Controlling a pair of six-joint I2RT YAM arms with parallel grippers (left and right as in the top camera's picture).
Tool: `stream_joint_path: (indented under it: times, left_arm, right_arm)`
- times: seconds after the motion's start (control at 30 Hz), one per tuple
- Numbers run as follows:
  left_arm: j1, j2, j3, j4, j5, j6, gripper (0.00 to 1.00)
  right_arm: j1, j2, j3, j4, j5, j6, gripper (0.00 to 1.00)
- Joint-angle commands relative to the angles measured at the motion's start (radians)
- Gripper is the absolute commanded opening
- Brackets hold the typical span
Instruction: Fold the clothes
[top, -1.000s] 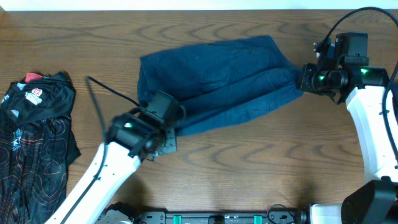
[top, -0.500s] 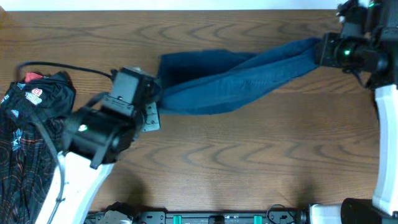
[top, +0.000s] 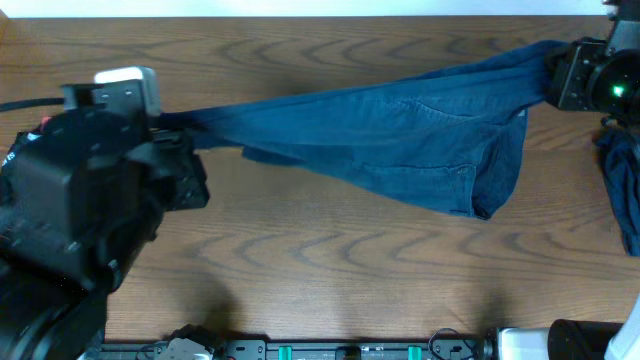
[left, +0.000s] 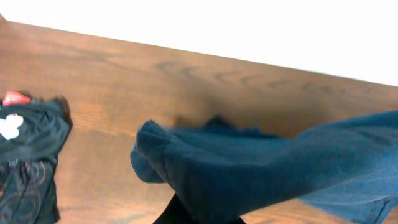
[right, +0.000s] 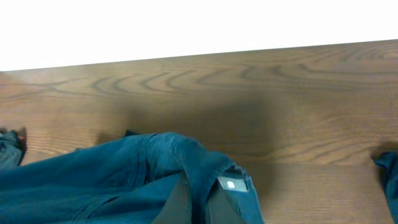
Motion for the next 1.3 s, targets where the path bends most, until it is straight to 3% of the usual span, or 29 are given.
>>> stream_joint_path:
  times: [0.0,0.2,0.57,0.9,1.07,1.27]
  left_arm:
    - [0.020,-0.013,0.102,-0.037,-0.119,0.034,0.06]
    - [0.020,-0.016,0.254,-0.115,-0.171,0.039,0.06]
    - [0.021,-0.016,0.498,-0.178,-0.171,0.039,0.06]
    - [0.020,0.050,0.502,-0.235,-0.132,0.023,0.06]
    - [0.020,0.177,0.444,-0.273,0.005,0.036,0.06]
    - [0.020,0.365,0.367,-0.265,0.024,0.039,0.06]
  right_arm:
    - [-0.013,-0.013,0.083,-0.027,0.138,-0.010,0.01]
    - [-0.012,-0.059,0.182,-0.092,0.126,0.016,0.01]
    - [-0.013,-0.199,0.192,-0.126,0.114,0.047,0.01]
    - [-0.013,-0.150,0.191,-0.175,0.108,0.073,0.01]
    - [-0.012,-0.078,0.191,-0.186,0.052,0.068,0.01]
    - [0.044,0.034,0.191,-0.153,0.002,0.060,0.01]
